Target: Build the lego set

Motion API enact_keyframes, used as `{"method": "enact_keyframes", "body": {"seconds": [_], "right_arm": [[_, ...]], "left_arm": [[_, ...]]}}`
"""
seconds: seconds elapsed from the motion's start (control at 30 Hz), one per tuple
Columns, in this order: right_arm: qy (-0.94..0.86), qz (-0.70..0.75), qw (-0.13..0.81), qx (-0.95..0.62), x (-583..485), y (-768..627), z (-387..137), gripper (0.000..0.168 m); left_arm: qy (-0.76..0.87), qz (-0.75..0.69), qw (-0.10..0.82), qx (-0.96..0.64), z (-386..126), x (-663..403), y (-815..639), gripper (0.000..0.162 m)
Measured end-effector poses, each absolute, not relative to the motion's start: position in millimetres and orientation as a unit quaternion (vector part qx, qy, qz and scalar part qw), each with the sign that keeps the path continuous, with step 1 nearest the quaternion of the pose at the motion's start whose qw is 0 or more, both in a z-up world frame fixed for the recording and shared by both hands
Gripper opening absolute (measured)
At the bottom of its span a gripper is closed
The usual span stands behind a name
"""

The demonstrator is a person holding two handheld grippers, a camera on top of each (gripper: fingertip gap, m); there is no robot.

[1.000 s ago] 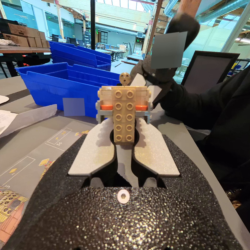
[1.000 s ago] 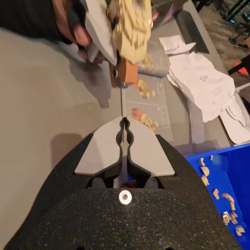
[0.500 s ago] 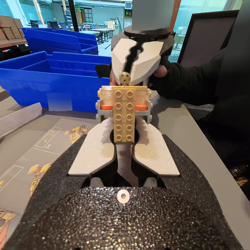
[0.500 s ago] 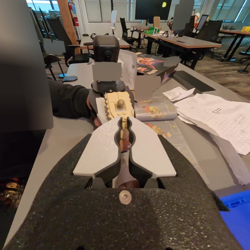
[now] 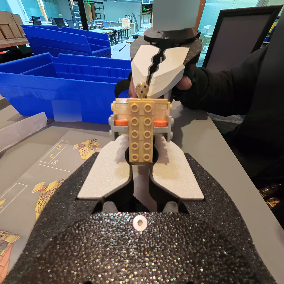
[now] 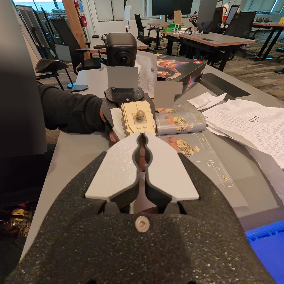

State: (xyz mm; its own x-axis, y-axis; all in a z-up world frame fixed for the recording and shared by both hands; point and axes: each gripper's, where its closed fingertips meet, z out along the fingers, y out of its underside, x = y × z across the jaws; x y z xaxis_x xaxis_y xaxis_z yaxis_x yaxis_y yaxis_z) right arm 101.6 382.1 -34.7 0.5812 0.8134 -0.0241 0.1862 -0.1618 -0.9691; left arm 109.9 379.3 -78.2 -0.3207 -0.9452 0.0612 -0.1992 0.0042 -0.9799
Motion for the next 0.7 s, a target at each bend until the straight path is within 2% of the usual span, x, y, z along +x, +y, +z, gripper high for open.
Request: {"method": "enact_keyframes", "body": {"seconds": [0.2, 0.3, 0.53, 0.7], "right_arm": [[-0.345, 0.306, 0.552, -0.695, 102, 383, -31, 0.000], [-0.321, 0.321, 0.552, -0.699, 112, 384, -24, 0.015], [-0.313, 0.313, 0.507, -0.740, 114, 381, -57, 0.031], [-0.325, 0.324, 0.501, -0.734, 103, 375, -63, 0.023]], "left_arm": [[0.600, -0.550, 0.346, -0.466, -75, 112, 379, 0.018], [0.572, -0.574, 0.336, -0.480, -71, 114, 383, 0.018], [0.523, -0.636, 0.314, -0.473, -58, 107, 387, 0.019], [0.544, -0.639, 0.306, -0.449, -58, 108, 372, 0.019]]}}
